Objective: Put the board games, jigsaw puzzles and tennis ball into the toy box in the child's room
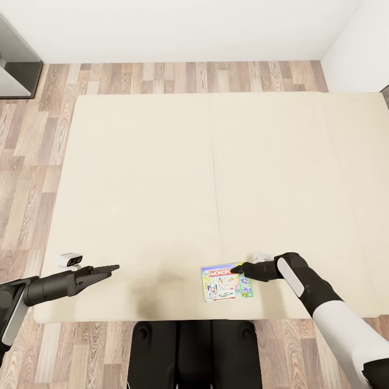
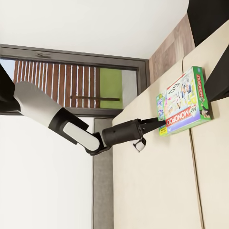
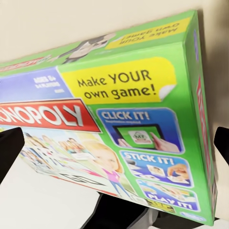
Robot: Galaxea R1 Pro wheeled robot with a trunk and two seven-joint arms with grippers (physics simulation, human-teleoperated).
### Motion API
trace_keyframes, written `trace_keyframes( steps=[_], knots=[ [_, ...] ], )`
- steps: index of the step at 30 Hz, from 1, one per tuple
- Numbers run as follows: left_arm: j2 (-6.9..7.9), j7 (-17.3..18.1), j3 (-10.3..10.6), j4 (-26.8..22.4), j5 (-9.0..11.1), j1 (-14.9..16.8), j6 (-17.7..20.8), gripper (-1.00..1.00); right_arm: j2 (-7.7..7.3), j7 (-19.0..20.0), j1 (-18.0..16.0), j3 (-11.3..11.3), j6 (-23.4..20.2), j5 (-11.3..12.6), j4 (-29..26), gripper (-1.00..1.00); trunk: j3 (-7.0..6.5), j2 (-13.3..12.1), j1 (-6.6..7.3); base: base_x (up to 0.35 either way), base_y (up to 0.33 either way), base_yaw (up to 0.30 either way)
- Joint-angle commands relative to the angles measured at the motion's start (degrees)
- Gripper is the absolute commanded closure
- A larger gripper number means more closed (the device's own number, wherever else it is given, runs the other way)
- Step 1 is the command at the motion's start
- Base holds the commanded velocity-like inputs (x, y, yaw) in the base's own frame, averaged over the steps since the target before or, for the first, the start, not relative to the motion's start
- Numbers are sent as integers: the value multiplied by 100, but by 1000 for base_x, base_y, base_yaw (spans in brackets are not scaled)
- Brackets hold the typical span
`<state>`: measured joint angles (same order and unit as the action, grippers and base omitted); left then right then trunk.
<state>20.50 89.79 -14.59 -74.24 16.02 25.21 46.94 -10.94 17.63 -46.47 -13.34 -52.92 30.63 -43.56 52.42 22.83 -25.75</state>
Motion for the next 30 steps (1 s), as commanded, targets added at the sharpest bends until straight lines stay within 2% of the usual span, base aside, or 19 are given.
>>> trace_keyframes(
  steps=[1,26,30],
  knots=[
    [3,21,0,-2,-2,1,61,-100,-5,47,-3,-13,-10,-46,-3,-100,6,9,-3,0,0,0],
    [5,21,0,6,-2,1,61,-100,-5,65,1,5,-58,-16,6,-100,6,9,-3,0,0,0],
    [6,21,0,6,-2,1,61,-100,1,152,0,0,-53,-22,142,-100,6,9,-3,0,0,0]
  ],
)
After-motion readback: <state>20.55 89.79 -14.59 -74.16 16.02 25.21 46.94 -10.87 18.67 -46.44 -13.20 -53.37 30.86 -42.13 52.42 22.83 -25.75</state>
